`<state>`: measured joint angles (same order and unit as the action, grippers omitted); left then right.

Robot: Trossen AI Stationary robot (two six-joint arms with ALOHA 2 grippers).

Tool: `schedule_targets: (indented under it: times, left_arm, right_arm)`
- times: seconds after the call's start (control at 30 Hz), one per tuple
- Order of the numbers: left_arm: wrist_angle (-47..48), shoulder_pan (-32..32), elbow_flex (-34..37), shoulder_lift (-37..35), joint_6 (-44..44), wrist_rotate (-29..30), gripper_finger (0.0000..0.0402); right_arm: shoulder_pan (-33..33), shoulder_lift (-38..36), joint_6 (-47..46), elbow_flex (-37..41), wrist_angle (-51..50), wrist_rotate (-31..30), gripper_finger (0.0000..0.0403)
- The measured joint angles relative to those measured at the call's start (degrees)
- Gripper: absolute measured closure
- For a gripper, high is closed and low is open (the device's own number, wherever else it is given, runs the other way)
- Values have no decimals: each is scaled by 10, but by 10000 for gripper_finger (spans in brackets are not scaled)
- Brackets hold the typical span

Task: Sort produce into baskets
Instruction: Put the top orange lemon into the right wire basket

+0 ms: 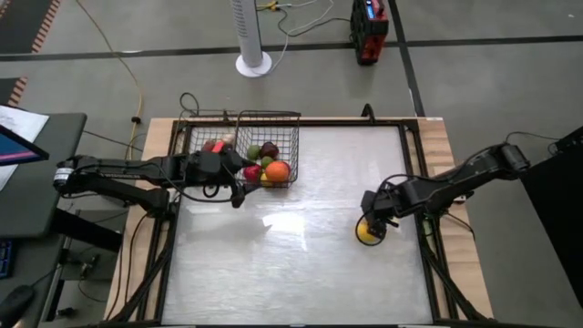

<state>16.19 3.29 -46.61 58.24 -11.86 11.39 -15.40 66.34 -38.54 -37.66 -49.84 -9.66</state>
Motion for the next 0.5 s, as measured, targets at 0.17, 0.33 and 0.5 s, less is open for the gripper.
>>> schedule_targets:
  times: [0.17,0.33,0.5]
  left_arm:
    - [0,0,0,0,0,0,58]
    - [0,0,0,0,0,0,58]
    - [-1,0,0,0,5,0,58]
  right_arm:
    - [0,-7,-2,35,40,27,68]
    - [0,8,4,47,57,29,102]
    - [2,12,23,47,82,18,139]
